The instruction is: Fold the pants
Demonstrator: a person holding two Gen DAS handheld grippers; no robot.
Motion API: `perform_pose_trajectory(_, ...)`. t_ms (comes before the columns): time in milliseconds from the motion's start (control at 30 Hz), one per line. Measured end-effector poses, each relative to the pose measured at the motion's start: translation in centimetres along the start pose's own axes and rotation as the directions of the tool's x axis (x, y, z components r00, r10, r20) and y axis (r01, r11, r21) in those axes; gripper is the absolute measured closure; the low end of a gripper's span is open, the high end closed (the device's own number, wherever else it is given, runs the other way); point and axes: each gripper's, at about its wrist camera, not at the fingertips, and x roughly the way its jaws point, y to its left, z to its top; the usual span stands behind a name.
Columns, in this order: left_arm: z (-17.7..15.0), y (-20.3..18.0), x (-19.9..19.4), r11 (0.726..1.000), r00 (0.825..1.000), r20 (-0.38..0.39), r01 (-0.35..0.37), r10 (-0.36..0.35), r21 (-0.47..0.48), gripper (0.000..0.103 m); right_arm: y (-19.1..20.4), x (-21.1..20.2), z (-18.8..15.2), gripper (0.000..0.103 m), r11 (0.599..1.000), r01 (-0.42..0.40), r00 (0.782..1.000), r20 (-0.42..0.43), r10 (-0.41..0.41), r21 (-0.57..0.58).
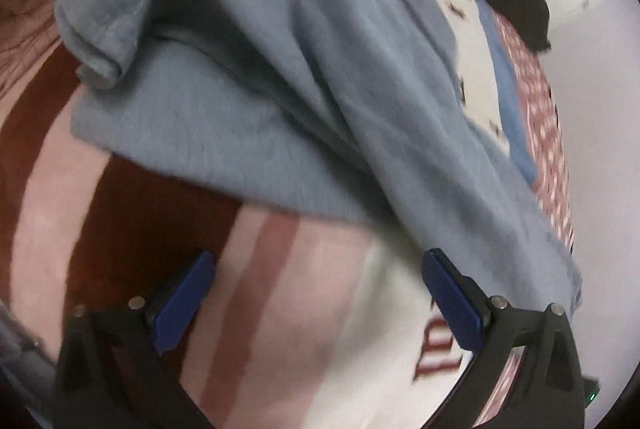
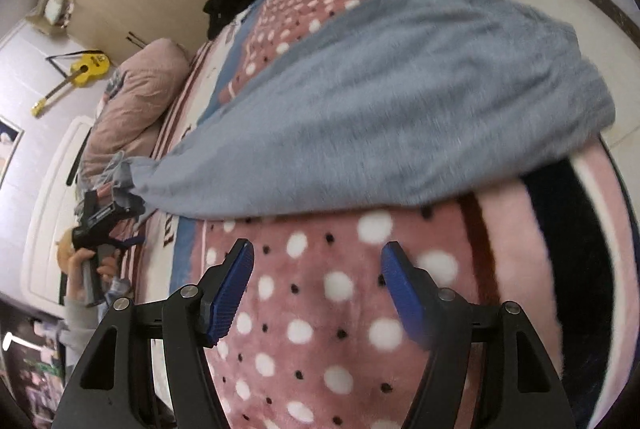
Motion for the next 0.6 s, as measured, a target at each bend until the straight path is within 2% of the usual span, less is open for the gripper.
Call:
perform_pose_trajectory(167,2.1,0.2,0.6,0.995,0.995,0.09,0.05,-0.042,-0.085,0.001,-1.7,0.7,1.9,0.04,0.996,0.021,0.992,0.126,-0.032,0.091)
perform_pose_trajectory(367,4.6,-0.9,1.6,0.995,0.977,0.215,0.023,-0.003,-0.094,0.001,-3.3,2.0,5.6,0.04,0.979,0.059,0.953,0.28,-0.114,0.195)
perform_pose_trajectory(400,4.9,-1.1,1.6,0.995,0.973,0.231,0.017,0.005,-0.095,0.006,-3.1,2.2,6.1,0.042,0.976,0.091,0.94,0.305,-0.15,0.199)
perform_pose_trajectory(433,5.1,-1.3,1.7,0.995,0.969,0.245,0.001,0.023,-0.097,0.012,-3.0,2.3,6.6,0.053,0.972,0.125,0.929,0.321,-0.186,0.201)
perform_pose_trajectory(467,5.2,-1.6,1.7,0.995,0.965,0.256,-0.026,0.05,-0.097,0.031,-3.0,2.4,6.9,0.067,0.966,0.162,0.917,0.331,-0.223,0.203)
perform_pose_trajectory(500,5.5,-1.7,1.8,0.994,0.963,0.26,-0.049,0.072,-0.094,0.052,-3.0,2.3,7.2,0.073,0.96,0.191,0.908,0.335,-0.252,0.205)
perform_pose_trajectory(533,5.6,-1.7,1.7,0.994,0.96,0.266,-0.071,0.092,-0.088,0.062,-3.2,1.9,7.4,0.084,0.956,0.208,0.899,0.345,-0.269,0.205)
perform_pose_trajectory(567,5.6,-1.9,1.6,0.995,0.959,0.267,-0.075,0.091,-0.073,0.076,-3.3,1.6,7.4,0.09,0.957,0.209,0.896,0.352,-0.269,0.199)
perform_pose_trajectory(600,5.5,-1.7,1.2,0.996,0.96,0.267,-0.064,0.079,-0.067,0.084,-3.2,1.3,7.4,0.093,0.959,0.21,0.895,0.357,-0.268,0.192)
